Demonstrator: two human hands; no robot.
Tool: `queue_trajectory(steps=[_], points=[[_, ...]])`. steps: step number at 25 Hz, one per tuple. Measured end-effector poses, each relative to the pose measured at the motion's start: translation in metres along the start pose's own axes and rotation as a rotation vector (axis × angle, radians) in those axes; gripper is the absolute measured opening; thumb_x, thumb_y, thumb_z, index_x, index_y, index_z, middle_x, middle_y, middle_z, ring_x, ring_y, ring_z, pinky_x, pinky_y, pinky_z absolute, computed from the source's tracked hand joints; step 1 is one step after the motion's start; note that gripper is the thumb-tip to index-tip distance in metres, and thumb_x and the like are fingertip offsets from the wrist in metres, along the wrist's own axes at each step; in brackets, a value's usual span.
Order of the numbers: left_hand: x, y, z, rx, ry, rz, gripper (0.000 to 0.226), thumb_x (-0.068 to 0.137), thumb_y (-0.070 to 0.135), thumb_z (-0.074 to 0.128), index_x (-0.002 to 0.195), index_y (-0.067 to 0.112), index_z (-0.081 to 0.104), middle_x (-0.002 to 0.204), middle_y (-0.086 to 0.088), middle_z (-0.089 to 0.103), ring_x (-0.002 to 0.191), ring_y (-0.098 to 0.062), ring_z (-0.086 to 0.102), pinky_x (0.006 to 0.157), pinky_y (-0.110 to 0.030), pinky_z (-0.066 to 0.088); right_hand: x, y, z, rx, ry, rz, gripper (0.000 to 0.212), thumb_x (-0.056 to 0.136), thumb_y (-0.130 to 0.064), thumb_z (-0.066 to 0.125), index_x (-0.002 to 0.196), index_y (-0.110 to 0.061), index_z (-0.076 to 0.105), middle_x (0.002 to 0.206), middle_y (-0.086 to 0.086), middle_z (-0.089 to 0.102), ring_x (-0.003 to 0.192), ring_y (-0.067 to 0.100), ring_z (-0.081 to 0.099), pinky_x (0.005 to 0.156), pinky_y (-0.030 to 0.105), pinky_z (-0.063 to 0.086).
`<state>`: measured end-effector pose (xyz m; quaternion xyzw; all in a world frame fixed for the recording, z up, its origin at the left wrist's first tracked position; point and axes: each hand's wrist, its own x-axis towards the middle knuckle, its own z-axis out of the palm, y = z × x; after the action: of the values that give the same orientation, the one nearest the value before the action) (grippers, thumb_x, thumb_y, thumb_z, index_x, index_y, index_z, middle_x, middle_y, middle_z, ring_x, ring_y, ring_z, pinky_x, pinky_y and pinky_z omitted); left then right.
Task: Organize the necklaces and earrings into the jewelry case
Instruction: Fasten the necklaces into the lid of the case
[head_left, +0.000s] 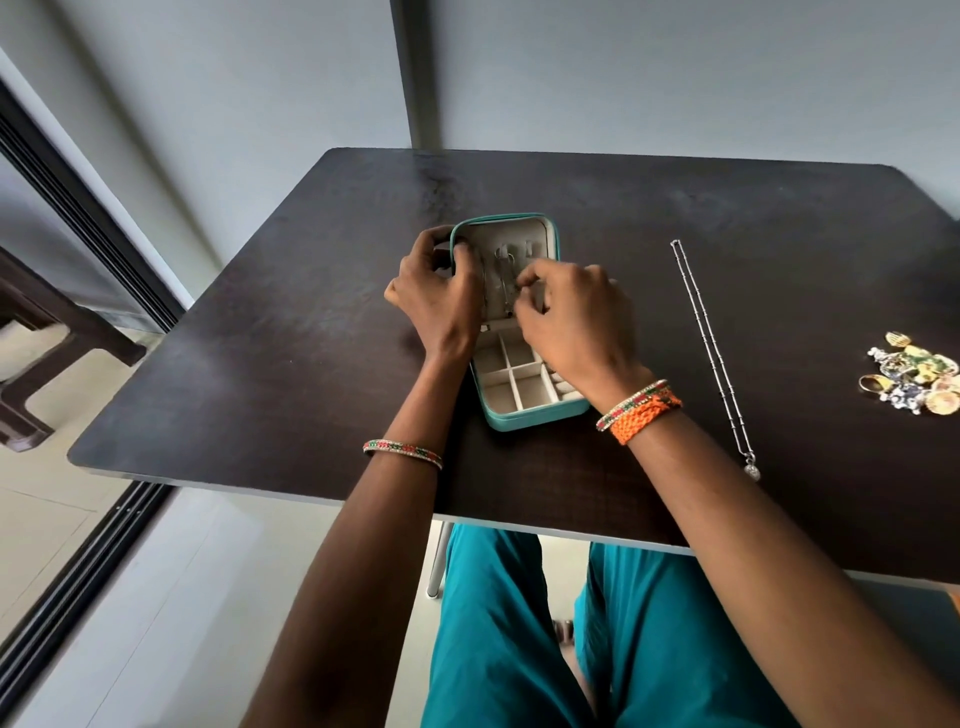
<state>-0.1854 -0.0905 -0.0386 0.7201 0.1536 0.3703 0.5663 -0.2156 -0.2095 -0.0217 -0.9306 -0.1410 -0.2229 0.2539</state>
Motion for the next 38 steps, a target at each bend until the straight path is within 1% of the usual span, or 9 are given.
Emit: queue_trajectory(steps=[4,10,15,18,21,25,27,35,38], points=[[0.000,0.000,0.000,-0.016,-0.012,0.000,0.021,0.077,0.028,0.050,0.084,0.021,0.069,0.072,0.012,0.066,0.072,-0.007,0.062,0.089,-0.006,0.017,0.006,-0.001,-0.002,0.015,0.076,0.000,0.013,0.089,-0.025,0.058,0.099,-0.022,0.066,0.073,0.005,0.069,0.068,0.029,0.066,0.060,0.034,0.052],[0.000,0.001,-0.001,-0.011,-0.014,0.012,0.024,0.077,0.030,0.049,0.086,0.021,0.070,0.077,0.007,0.070,0.077,-0.009,0.064,0.089,-0.009,0.019,0.011,-0.008,0.011,-0.144,0.015,-0.041,0.017,0.089,-0.020,0.056,0.104,-0.019,0.064,0.090,0.012,0.071,0.086,0.038,0.067,0.067,0.039,0.051],[0.001,0.001,-0.001,-0.005,-0.019,0.000,0.025,0.076,0.031,0.049,0.087,0.022,0.070,0.078,0.004,0.071,0.078,-0.012,0.064,0.088,-0.023,0.022,0.009,-0.010,0.009,-0.228,0.022,-0.031,0.016,0.091,-0.022,0.057,0.106,-0.017,0.063,0.098,0.012,0.071,0.092,0.036,0.067,0.065,0.034,0.043],[0.001,0.001,-0.001,-0.006,-0.014,0.008,0.025,0.076,0.031,0.049,0.086,0.022,0.070,0.077,0.004,0.071,0.076,-0.011,0.064,0.088,-0.015,0.022,0.011,-0.013,0.009,-0.247,0.026,-0.009,0.014,0.092,-0.022,0.056,0.102,-0.016,0.064,0.097,0.012,0.071,0.091,0.035,0.067,0.063,0.031,0.036],[0.001,0.001,-0.001,0.001,-0.007,0.005,0.026,0.076,0.032,0.049,0.087,0.023,0.070,0.076,0.004,0.071,0.077,-0.012,0.063,0.087,-0.009,0.021,0.012,-0.017,0.009,-0.305,0.004,-0.030,0.011,0.091,-0.012,0.055,0.099,-0.015,0.061,0.098,0.011,0.071,0.092,0.036,0.067,0.063,0.033,0.040],[0.003,-0.001,0.000,-0.004,-0.016,0.006,0.027,0.074,0.033,0.049,0.087,0.022,0.070,0.073,0.005,0.068,0.081,-0.019,0.063,0.090,-0.023,0.028,0.017,-0.020,0.010,-0.338,-0.028,-0.051,0.015,0.090,-0.003,0.051,0.101,-0.011,0.058,0.102,0.013,0.070,0.094,0.036,0.066,0.063,0.033,0.039],[0.003,-0.002,0.000,0.000,-0.012,0.009,0.028,0.074,0.034,0.048,0.087,0.022,0.070,0.073,0.004,0.068,0.082,-0.020,0.063,0.090,-0.019,0.026,0.018,-0.020,0.011,-0.343,-0.055,-0.067,0.016,0.091,-0.001,0.049,0.103,-0.009,0.056,0.102,0.015,0.070,0.095,0.037,0.067,0.067,0.036,0.046],[0.001,-0.001,0.002,0.018,0.018,0.028,0.027,0.076,0.032,0.047,0.088,0.021,0.068,0.074,0.007,0.067,0.083,-0.018,0.062,0.088,-0.023,0.024,0.012,-0.006,0.005,-0.229,-0.129,-0.094,0.027,0.091,-0.022,0.053,0.112,-0.006,0.051,0.101,0.016,0.069,0.093,0.036,0.067,0.070,0.036,0.048],[0.002,-0.004,0.002,0.010,0.020,0.029,0.025,0.076,0.031,0.048,0.087,0.021,0.068,0.074,0.008,0.066,0.083,-0.018,0.063,0.089,-0.024,0.024,0.010,-0.005,0.005,-0.186,-0.150,-0.120,0.024,0.090,-0.024,0.054,0.109,-0.008,0.053,0.099,0.014,0.070,0.091,0.035,0.067,0.071,0.037,0.049]])
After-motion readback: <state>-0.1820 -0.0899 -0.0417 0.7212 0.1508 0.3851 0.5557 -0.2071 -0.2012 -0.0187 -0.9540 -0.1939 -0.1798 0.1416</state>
